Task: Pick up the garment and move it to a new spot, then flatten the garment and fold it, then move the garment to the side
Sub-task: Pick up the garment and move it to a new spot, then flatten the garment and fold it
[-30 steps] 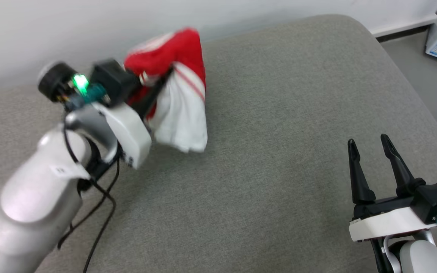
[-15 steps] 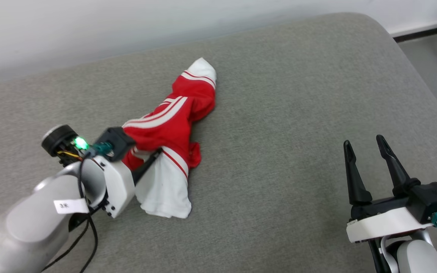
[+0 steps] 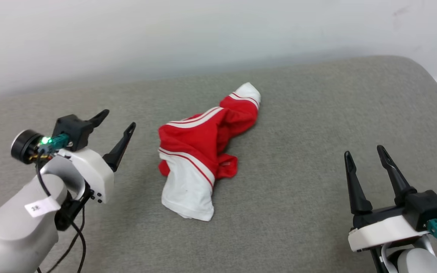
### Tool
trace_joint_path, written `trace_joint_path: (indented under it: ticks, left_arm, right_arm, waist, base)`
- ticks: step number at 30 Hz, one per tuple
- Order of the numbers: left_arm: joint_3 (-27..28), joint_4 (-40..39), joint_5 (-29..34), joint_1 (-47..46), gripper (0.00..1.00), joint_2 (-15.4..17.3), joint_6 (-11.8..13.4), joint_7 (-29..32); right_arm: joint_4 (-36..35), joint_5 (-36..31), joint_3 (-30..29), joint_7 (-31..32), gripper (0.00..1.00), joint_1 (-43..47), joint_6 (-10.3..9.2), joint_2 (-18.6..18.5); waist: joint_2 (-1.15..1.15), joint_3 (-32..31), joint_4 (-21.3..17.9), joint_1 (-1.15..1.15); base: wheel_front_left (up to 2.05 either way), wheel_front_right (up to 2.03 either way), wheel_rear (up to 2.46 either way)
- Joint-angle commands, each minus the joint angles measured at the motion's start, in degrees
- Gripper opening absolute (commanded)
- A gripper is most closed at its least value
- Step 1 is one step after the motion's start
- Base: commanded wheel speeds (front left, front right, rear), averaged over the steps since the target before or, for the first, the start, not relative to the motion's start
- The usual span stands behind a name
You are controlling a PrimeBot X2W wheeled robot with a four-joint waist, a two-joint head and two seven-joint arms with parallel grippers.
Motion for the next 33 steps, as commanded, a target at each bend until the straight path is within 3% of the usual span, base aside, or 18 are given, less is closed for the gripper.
trace_joint_path:
  ticks: [1, 8, 12, 14, 16, 25, 33]
  left_arm:
    - [0.88, -0.76, -1.11, 1.98, 1.0, -0.19, 1.25, -0.62]
    - [8.68, -10.05, -6.0, 13.95, 1.0, -2.43, 10.61, -2.69]
    - [16.25, -17.69, -2.3, 22.05, 1.0, -6.16, 16.82, -2.82]
    - [19.11, -20.15, 0.86, 26.37, 1.0, -8.15, 18.35, -2.71]
    - [22.3, -22.53, 3.75, 29.65, 1.0, -10.3, 18.55, -2.72]
    - [30.67, -24.41, 12.51, 39.79, 1.0, -18.42, 14.45, -2.73]
    - [28.95, -21.9, 14.25, 37.08, 1.0, -18.99, 10.5, -1.39]
  right_arm:
    - [0.07, -0.25, -0.19, -0.12, 1.0, 1.13, -0.06, 0.1]
    - [-0.22, -0.99, -1.02, -0.12, 1.0, 3.13, -0.06, 0.1]
    - [-0.72, -1.41, -1.05, -0.12, 1.0, 3.44, -0.06, 0.09]
    - [-0.86, -1.57, -0.53, -0.12, 1.0, 3.38, -0.06, 0.1]
    - [-1.03, -1.83, -0.26, -0.12, 1.0, 3.37, -0.06, 0.1]
    - [-1.37, -1.92, 0.51, -0.12, 1.0, 3.79, -0.06, 0.1]
    - [-1.41, -1.71, 0.82, -0.12, 1.0, 3.21, -0.06, 0.09]
  waist:
    - [0.0, -1.94, 2.03, 0.0]
    - [0.0, -4.08, 4.25, 0.0]
    - [0.0, -4.19, 5.15, 0.0]
    - [0.0, -4.16, 5.3, 0.0]
    - [0.0, -4.18, 5.36, 0.0]
    - [0.0, -4.15, 4.58, 0.0]
    - [0.0, -2.36, 3.2, 0.0]
  base:
    - [0.0, 0.0, 0.0]
    - [0.0, 0.0, 0.0]
    - [0.0, 0.0, 0.0]
    - [0.0, 0.0, 0.0]
    - [0.0, 0.0, 0.0]
    - [0.0, 0.0, 0.0]
    - [0.0, 0.0, 0.0]
